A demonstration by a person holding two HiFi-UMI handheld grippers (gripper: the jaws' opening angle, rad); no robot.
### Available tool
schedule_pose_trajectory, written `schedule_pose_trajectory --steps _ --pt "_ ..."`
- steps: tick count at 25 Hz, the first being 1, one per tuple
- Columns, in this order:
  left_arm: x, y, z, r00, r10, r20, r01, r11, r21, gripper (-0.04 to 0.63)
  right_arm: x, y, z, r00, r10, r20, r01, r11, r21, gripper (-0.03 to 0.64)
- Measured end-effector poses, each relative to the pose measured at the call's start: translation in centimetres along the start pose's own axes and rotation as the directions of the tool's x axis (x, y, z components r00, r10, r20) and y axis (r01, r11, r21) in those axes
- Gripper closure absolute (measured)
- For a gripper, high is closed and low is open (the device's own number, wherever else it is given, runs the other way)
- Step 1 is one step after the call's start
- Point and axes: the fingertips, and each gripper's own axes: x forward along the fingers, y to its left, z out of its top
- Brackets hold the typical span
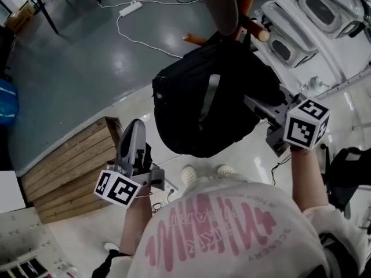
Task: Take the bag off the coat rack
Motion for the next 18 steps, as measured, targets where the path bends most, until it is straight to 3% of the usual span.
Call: schedule_pose_trajectory --steps 4,7,11,14,18 --pt "1.4 -1.1 1.1 0.997 -0.074 -0.037 0.077 0.994 0.071 0.591 0.1 0.5 -0.1 0.999 -0.046 0.014 0.046 0.999 0.019 0.430" --pt "2.0 -2.3 1.6 0.985 -0.149 -0.083 0.159 0.978 0.138 0.585 0.0 0.8 -0.3 0.998 -0.055 0.030 0.054 0.998 0.033 0.430" --pt "3.1 -3.0 1.6 0.962 -0.209 -0.176 0.242 0.951 0.191 0.446 -0.2 0.3 -0.1 0.997 -0.059 0.044 0.057 0.998 0.031 0.430" --pt "3.7 -4.0 1.8 0.944 -0.240 -0.227 0.295 0.922 0.251 0.383 -0.3 -0.3 0.1 0.995 -0.073 0.066 0.071 0.997 0.032 0.430" --pt "5.1 -6.2 2.2 0.906 -0.303 -0.295 0.393 0.861 0.323 0.313 -0.6 -0.9 0.2 0.992 -0.081 0.095 0.079 0.997 0.028 0.431"
